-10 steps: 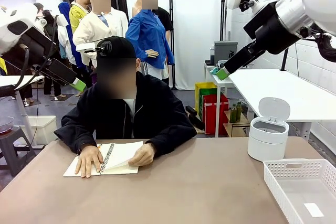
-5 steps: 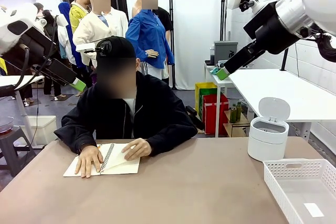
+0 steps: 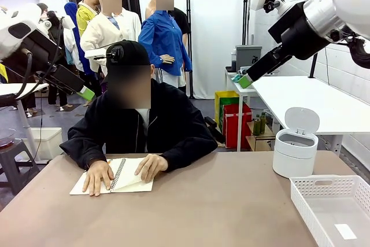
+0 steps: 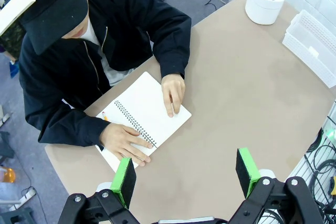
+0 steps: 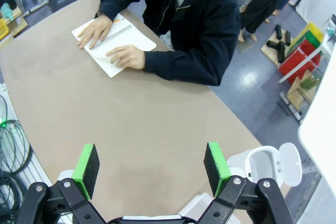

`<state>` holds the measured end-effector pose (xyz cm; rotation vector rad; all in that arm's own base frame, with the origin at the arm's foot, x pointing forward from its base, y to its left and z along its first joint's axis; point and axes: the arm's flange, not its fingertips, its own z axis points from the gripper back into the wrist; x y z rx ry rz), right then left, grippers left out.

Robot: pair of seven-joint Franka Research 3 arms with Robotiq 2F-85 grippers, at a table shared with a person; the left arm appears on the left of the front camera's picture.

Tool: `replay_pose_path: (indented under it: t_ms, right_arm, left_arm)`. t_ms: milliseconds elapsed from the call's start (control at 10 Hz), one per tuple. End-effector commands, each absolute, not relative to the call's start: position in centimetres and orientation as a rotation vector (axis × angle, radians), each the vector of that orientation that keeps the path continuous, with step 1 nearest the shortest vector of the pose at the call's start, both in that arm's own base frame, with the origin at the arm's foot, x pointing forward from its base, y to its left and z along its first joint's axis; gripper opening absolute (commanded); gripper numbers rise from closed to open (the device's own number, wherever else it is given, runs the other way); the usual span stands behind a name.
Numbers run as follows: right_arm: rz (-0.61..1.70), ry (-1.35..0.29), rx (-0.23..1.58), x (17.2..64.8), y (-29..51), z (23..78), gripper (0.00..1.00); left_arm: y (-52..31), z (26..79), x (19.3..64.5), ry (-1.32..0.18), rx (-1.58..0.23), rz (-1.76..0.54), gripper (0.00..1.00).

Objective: Sort the paper based on its condition.
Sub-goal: If a person hands you a paper, place it in the Organizing basket , and if it's crumpled, put it in the Trash can.

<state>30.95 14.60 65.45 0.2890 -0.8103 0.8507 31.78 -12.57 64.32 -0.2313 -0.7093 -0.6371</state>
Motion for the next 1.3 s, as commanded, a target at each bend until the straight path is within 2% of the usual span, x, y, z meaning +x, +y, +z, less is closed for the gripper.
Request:
replay_pose_path:
  t_ms: [0, 1200]
  right_arm:
    - [0.847, -0.807, 0.292, 30.99, 14.61, 65.56, 1.0]
    - [0.847, -0.807, 0.292, 30.99, 14.61, 65.56, 1.0]
  left_arm:
    - [-12.53, 64.37, 31.74, -0.711, -0.232, -0.636, 1.0]
    - [-12.53, 64.37, 31.74, -0.711, -0.232, -0.636, 1.0]
